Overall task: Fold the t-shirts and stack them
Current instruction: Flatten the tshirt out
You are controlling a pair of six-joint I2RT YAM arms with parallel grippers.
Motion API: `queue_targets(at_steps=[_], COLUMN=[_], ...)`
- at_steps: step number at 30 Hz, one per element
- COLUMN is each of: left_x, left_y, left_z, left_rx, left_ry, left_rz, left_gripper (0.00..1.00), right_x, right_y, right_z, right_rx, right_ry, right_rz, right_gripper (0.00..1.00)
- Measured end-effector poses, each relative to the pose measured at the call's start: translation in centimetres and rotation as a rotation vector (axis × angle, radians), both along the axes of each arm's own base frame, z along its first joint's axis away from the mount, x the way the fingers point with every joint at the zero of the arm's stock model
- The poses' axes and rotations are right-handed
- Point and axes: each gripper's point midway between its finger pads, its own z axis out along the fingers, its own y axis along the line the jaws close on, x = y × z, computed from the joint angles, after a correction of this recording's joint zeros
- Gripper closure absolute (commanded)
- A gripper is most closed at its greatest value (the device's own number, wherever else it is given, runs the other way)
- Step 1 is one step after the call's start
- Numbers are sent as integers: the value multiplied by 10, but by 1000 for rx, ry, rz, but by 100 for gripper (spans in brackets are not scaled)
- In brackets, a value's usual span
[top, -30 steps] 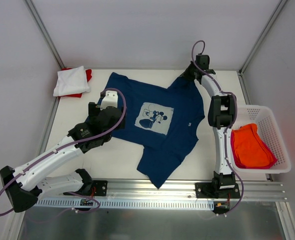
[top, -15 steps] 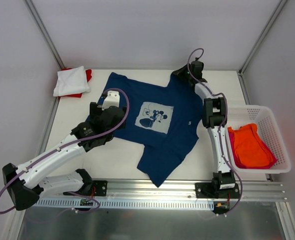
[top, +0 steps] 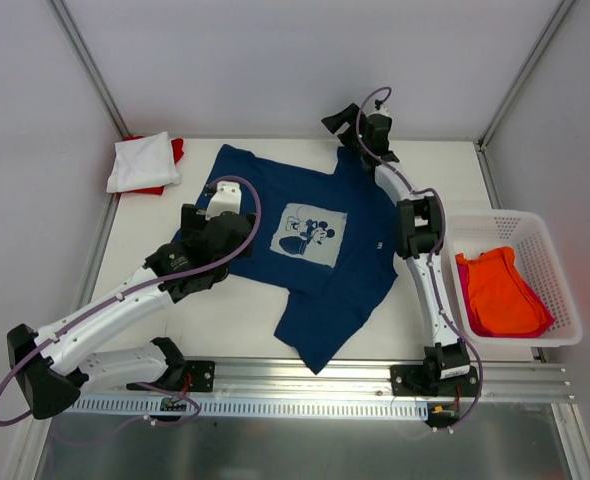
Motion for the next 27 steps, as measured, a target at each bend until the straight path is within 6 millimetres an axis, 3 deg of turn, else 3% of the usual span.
queue_targets(at_steps=[4,7,8,10,11,13,18,21,24,27], left_x=[0,-2,-2,-3,-4,-4,-6,-8,-12,-17], left_y=[1,1,2,2,2,2,0,-1,0,1], left_z=[1,5,6,9,10,11,13,15,14,13], left_rx=[-4,-17,-23,-33,-37,-44,-63,-81,-103,-131], left_ry=[-4,-12,-16,-23,-25,-28,-28,-31,-32,-34], left_rz=[0,-2,-4,-6,-7,-10,-25,-36,-48,-62], left_gripper=[1,1,1,1,1,1,1,1,1,1], right_x=[1,-11,-19,-42,-57,-88,-169,-204,-230,-252], right_y=[3,-1,-5,-17,-24,-39,-83,-104,-115,-127], right_z=[13,5,4,0,2,16,75,97,91,56], right_rx=[-34,-89,-116,-181,-205,-240,-317,-355,-390,-441], right_ry=[-37,3,28,87,115,156,137,113,127,211], right_rz=[-9,-7,-9,-12,-16,-32,-106,-153,-175,-182], right_gripper=[1,1,12,52,99,99,100,100,100,100])
